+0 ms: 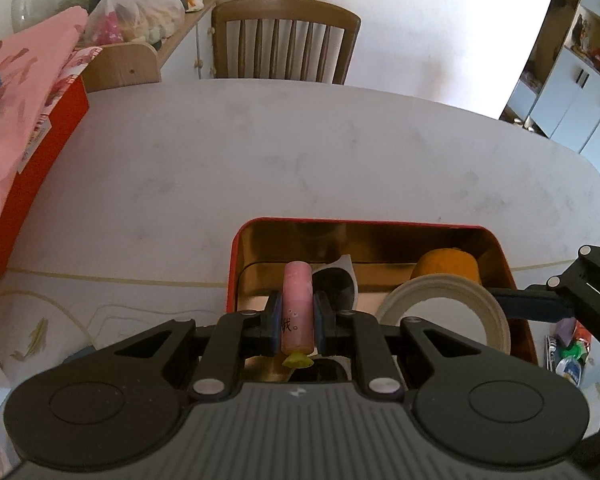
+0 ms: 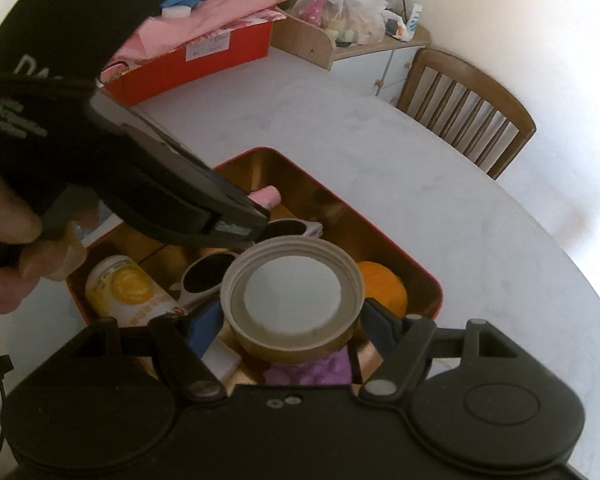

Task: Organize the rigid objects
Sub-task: 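Carry the pink tube with the left gripper while the right carries the tape roll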

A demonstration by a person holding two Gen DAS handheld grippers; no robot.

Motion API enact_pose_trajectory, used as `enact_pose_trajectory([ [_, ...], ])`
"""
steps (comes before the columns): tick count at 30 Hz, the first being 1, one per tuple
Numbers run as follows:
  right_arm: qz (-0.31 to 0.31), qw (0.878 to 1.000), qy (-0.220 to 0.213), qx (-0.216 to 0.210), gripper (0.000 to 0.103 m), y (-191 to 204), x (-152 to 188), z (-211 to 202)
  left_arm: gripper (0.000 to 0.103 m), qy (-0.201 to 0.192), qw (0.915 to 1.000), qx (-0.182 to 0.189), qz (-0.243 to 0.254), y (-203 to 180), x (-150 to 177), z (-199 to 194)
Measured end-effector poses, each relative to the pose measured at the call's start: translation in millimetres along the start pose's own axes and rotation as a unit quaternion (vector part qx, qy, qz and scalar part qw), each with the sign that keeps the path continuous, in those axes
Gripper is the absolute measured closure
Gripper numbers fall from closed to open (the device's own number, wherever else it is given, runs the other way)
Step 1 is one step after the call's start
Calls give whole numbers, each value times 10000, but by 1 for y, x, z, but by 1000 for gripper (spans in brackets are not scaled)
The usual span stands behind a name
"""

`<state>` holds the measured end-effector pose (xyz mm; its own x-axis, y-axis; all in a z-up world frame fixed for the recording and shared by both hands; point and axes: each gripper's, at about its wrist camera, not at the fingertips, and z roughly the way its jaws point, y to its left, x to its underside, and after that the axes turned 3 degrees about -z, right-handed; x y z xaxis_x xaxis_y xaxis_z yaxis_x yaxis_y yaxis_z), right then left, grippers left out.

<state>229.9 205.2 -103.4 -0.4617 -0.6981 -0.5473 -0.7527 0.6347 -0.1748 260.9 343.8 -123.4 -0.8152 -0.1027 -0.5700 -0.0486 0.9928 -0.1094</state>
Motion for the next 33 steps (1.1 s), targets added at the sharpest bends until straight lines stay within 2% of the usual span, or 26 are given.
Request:
enact_pose_trajectory([
  [12,7,10000,89,-1,29,8,2,4,87,75,9999,65,123,-2,1,8],
  [23,550,9983,-66,-196,29,-6,4,-17,87,133,9998,118,41,3,-2,7],
  [33,1000,9945,-306,-113,27,-23,12,-46,87,-54,9998,164,40,1,2,-16],
])
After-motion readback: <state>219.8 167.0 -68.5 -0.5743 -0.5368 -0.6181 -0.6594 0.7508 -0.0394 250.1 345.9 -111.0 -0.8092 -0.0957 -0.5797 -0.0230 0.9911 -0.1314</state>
